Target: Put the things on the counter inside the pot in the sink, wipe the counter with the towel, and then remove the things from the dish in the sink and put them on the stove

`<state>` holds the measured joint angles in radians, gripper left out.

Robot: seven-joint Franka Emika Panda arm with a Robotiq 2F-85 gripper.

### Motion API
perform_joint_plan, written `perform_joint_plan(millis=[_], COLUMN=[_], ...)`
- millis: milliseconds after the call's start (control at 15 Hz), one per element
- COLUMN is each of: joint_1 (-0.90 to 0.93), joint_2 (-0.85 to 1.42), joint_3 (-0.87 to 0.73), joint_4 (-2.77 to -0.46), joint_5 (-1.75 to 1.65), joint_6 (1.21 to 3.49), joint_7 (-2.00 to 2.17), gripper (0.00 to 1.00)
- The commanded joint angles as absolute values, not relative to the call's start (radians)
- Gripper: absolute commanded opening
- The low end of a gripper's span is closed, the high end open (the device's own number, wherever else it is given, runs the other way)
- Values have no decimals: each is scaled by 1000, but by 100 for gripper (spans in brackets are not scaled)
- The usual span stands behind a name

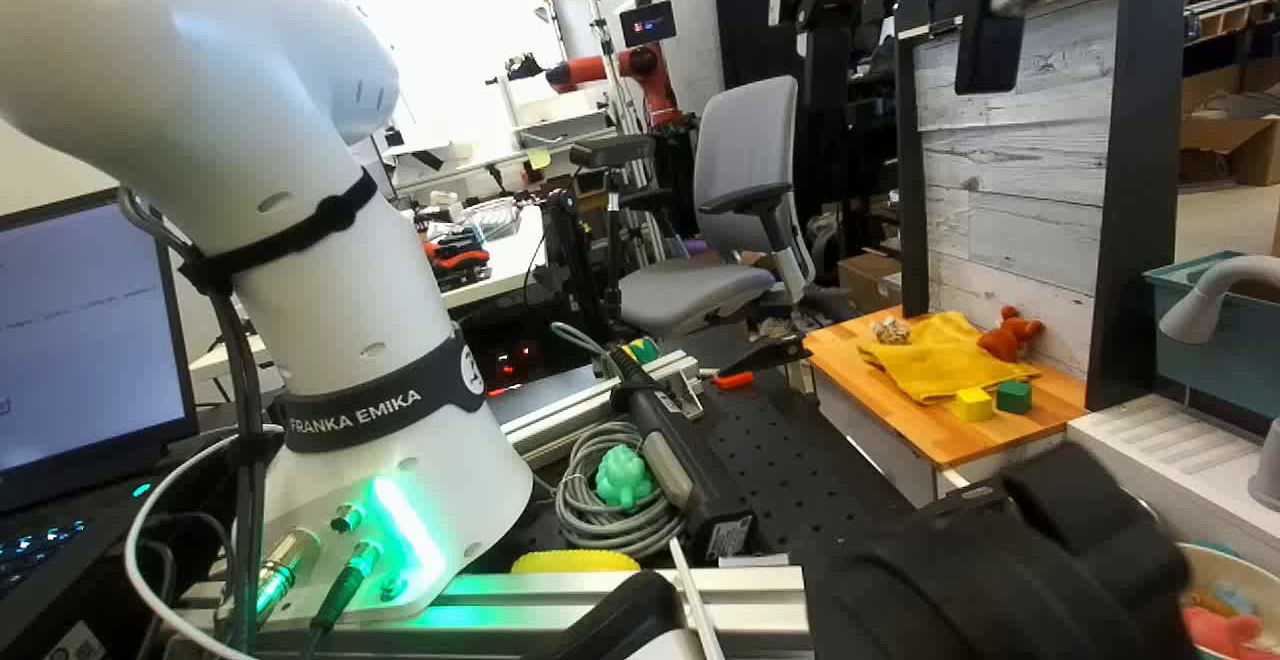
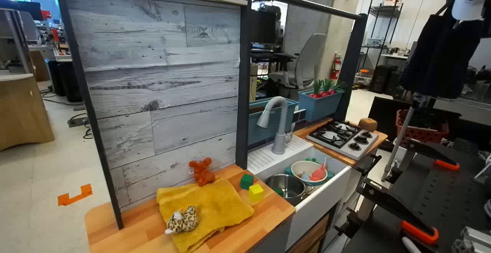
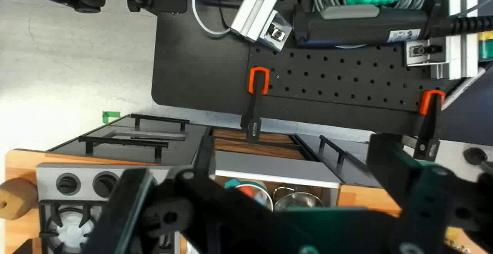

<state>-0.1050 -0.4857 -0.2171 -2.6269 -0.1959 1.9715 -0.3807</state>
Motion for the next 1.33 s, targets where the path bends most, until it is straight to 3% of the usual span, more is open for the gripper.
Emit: perform_joint_plan(millis=[0,933,1267], joint_1=[-109,-109,-75], joint_2=[-486,-486,-422], joint_3=[-212,-212,-106], joint_4=[-2625,-2625,-2640], joint_5=[-193,-193,-183], joint_6=[1969,1969,2227], joint_7=[-382,-382,-136], gripper=[100,100,100])
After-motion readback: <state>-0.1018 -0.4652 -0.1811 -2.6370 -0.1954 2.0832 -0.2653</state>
